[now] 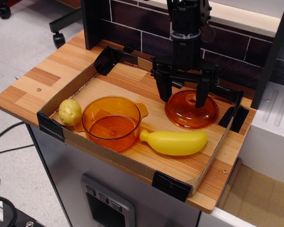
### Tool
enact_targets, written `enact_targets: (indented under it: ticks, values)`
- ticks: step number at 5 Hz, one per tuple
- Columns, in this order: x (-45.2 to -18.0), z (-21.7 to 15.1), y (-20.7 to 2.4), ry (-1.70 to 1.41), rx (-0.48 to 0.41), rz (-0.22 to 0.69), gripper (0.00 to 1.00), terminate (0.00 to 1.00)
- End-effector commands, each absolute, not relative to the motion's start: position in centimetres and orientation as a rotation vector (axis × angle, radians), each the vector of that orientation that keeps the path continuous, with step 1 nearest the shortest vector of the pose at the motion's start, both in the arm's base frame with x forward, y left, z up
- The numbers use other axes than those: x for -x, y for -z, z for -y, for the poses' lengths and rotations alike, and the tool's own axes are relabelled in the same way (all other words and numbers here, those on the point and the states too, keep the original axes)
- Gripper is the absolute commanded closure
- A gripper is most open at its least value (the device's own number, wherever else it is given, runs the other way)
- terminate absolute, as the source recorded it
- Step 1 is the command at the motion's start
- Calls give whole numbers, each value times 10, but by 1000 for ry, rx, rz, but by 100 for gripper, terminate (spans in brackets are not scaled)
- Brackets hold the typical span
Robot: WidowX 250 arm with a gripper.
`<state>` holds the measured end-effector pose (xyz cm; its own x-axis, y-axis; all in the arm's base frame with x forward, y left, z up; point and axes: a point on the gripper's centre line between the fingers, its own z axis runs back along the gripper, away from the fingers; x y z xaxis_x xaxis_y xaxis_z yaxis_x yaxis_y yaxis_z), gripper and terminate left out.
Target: Take lid off pot
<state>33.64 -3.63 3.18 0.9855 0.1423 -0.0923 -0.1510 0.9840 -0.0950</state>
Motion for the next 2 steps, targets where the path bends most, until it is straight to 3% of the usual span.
enact_targets:
  ticks: [1, 2]
  values:
    - [-347, 30, -56, -156, 113, -8, 0, 0]
    - [-347, 30, -56, -156, 113, -8, 0, 100]
